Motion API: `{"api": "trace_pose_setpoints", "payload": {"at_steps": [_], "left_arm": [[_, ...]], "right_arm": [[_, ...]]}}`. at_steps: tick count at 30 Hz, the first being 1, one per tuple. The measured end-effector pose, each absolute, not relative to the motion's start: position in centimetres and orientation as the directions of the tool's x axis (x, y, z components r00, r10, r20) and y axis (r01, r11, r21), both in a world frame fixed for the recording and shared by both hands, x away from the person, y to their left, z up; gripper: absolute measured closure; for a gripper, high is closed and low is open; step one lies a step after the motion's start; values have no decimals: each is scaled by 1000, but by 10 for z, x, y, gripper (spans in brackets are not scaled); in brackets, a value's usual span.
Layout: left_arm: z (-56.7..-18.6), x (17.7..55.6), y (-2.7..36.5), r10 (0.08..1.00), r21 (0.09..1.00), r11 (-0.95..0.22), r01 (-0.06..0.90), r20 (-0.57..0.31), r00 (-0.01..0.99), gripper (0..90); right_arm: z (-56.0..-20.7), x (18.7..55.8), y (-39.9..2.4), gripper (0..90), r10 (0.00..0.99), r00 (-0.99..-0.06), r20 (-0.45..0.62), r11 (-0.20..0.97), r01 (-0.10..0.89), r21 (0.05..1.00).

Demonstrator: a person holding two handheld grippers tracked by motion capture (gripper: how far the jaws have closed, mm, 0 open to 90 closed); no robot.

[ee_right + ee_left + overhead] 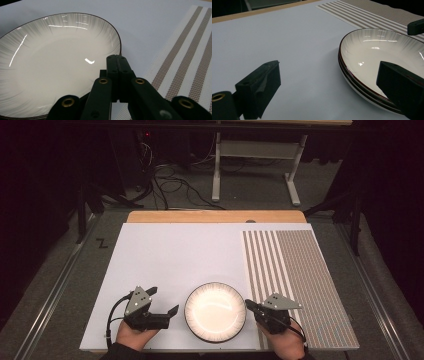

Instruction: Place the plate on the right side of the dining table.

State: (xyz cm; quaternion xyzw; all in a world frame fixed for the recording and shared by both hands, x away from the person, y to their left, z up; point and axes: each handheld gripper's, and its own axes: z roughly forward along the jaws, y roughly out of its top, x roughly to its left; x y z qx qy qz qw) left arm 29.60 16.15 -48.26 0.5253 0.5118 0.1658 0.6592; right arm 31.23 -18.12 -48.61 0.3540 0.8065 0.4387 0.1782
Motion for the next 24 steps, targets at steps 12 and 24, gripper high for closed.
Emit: {"api": "trace_pose_setpoints", "payload": {"at_steps": [12,24], "left_arm": [[-483,296,161,756,863,389,322,-499,424,60],[-483,297,162,754,859,392,329,-505,421,66]], "right_arm": [[-488,312,-180,900,728,-685,41,356,428,831],[-488,311,-179,900,727,-686,23,369,418,830]]}}
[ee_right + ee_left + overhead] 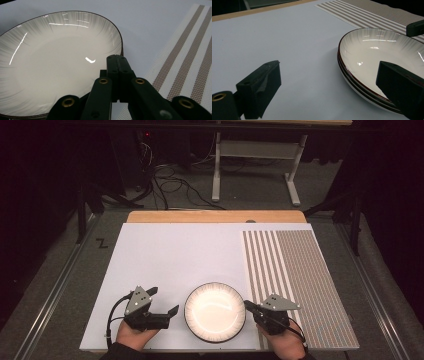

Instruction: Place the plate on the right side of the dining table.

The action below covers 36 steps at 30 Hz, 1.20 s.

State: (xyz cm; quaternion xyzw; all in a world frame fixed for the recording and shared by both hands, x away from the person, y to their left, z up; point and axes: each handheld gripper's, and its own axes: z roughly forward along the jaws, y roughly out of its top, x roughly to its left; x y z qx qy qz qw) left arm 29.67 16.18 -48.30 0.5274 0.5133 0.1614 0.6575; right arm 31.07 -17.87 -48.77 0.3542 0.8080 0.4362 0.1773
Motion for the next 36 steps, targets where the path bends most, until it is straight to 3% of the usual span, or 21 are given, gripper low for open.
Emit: {"api": "trace_pose_setpoints", "payload": {"at_steps": [36], "left_arm": [[-483,296,162,744,850,398,344,-519,422,103]], "right_arm": [[-488,308,-176,900,733,-680,19,373,424,825]]}}
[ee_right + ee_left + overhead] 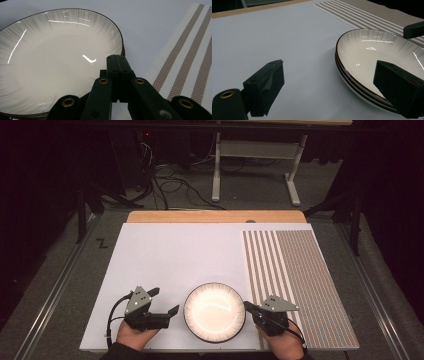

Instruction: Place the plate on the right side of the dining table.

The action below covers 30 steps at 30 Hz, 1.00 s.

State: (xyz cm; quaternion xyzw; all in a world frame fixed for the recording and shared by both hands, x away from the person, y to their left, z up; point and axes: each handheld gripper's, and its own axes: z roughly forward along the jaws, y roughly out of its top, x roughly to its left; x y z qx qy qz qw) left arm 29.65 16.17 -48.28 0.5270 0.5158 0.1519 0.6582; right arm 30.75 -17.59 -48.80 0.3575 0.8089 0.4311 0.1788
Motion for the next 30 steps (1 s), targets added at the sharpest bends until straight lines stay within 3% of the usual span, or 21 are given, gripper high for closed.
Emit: {"api": "trace_pose_setpoints", "payload": {"at_steps": [30], "left_arm": [[-484,296,160,731,841,403,362,-534,425,109]], "right_arm": [[-490,307,-170,900,717,-697,16,386,416,823]]}}
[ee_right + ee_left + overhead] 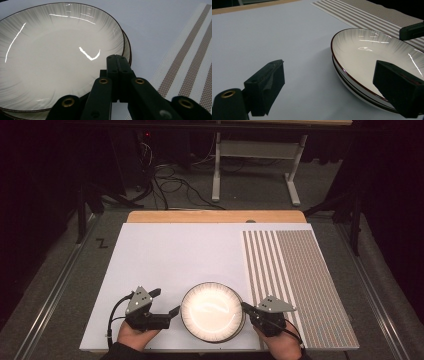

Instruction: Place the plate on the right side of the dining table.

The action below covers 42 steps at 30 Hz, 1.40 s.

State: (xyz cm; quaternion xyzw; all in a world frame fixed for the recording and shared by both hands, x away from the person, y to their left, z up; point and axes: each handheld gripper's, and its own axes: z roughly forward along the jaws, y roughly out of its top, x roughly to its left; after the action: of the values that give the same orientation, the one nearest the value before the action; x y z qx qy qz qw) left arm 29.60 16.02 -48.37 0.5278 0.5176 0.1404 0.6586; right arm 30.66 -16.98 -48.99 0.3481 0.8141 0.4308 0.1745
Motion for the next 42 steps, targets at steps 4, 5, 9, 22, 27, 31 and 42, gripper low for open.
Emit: {"api": "trace_pose_setpoints", "payload": {"at_steps": [4,5,9,22,27,31,42], "left_arm": [[-483,296,161,729,839,410,359,-538,423,109],[-483,296,161,731,841,406,358,-534,425,109],[-482,295,162,728,837,416,356,-541,422,109],[-483,295,160,714,825,420,379,-558,423,103],[-483,295,158,712,825,420,379,-558,425,100],[-483,294,158,719,831,415,372,-549,425,95],[-470,285,156,732,820,445,360,-565,381,81]], "right_arm": [[-490,306,-168,900,710,-704,16,390,413,823],[-491,305,-166,900,705,-709,12,397,409,822],[-491,304,-163,900,701,-713,8,405,407,819],[-492,305,-162,900,696,-718,13,404,407,819],[-493,305,-160,900,690,-724,22,410,415,812],[-493,304,-156,900,687,-727,5,424,407,809],[-494,304,-156,900,688,-726,16,418,414,809]]}}
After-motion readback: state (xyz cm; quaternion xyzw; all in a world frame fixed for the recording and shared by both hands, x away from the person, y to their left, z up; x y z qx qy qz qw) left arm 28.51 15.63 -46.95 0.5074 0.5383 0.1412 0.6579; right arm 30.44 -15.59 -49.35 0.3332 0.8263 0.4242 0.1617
